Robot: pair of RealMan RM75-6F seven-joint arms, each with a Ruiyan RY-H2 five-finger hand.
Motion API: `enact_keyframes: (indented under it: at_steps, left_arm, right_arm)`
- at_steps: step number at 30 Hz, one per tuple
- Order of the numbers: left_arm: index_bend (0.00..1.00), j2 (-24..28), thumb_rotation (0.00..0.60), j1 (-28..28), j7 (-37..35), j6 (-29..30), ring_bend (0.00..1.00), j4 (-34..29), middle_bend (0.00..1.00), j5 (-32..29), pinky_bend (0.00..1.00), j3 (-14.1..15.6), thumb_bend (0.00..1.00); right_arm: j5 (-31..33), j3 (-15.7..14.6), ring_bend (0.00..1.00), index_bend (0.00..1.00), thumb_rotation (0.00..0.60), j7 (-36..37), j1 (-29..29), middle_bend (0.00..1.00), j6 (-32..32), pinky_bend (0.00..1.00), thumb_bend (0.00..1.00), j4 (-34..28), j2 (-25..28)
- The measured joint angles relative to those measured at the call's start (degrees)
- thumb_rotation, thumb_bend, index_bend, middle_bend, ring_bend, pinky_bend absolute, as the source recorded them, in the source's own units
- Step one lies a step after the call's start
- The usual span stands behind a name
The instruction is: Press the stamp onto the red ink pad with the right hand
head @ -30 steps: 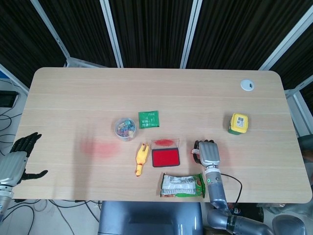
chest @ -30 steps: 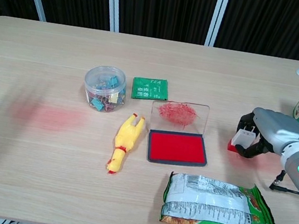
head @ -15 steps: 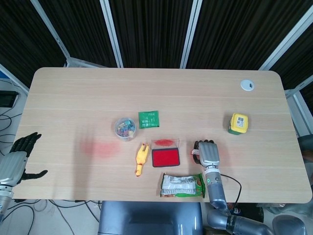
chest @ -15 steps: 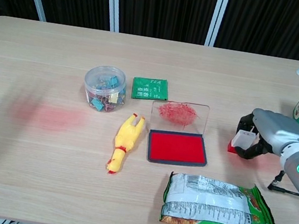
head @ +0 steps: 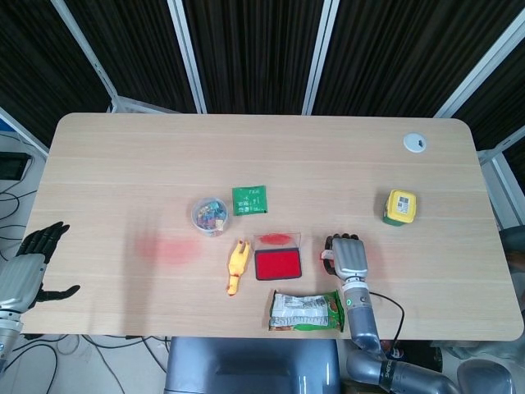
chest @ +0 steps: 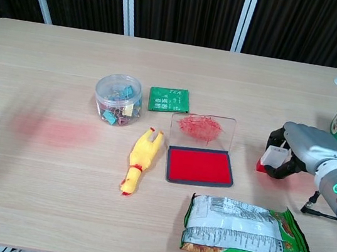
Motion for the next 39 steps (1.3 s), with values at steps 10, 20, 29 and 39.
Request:
enact_keyframes:
  at_steps: [10, 20, 29, 39]
  left_arm:
    - [0.0, 0.0, 0.6, 0.0, 0.0, 0.0, 0.0, 0.0, 0.0, 0.0, 0.0, 0.0, 0.0]
    - [0.0, 0.0, 0.6, 0.0, 0.0, 0.0, 0.0, 0.1, 0.0, 0.0, 0.0, 0.0, 0.0]
    - [0.0, 0.0, 0.6, 0.0, 0.0, 0.0, 0.0, 0.1, 0.0, 0.1, 0.0, 0.0, 0.0]
    - [0.0, 0.0, 0.6, 0.0, 0.0, 0.0, 0.0, 0.1, 0.0, 0.1, 0.0, 0.0, 0.0]
  right_arm:
    - [0.8, 0.1, 0.3, 0.53, 0.6, -1.0, 0.1, 0.38, 0.1, 0.29, 0.37, -0.7, 0.3]
    - [1.1, 0.0, 0.28, 0.48, 0.6, -1.5, 0.2, 0.35, 0.2, 0.28, 0.36, -1.1, 0.4]
    - [1.3, -0.1, 0.23, 0.3, 0.6, -2.0, 0.2, 0.28, 0.4, 0.27, 0.3, -1.6, 0.6]
    - [-0.5, -0.4, 0.14, 0.19, 0.6, -2.1, 0.1, 0.17, 1.6, 0.24, 0.26, -4.4, 2.1]
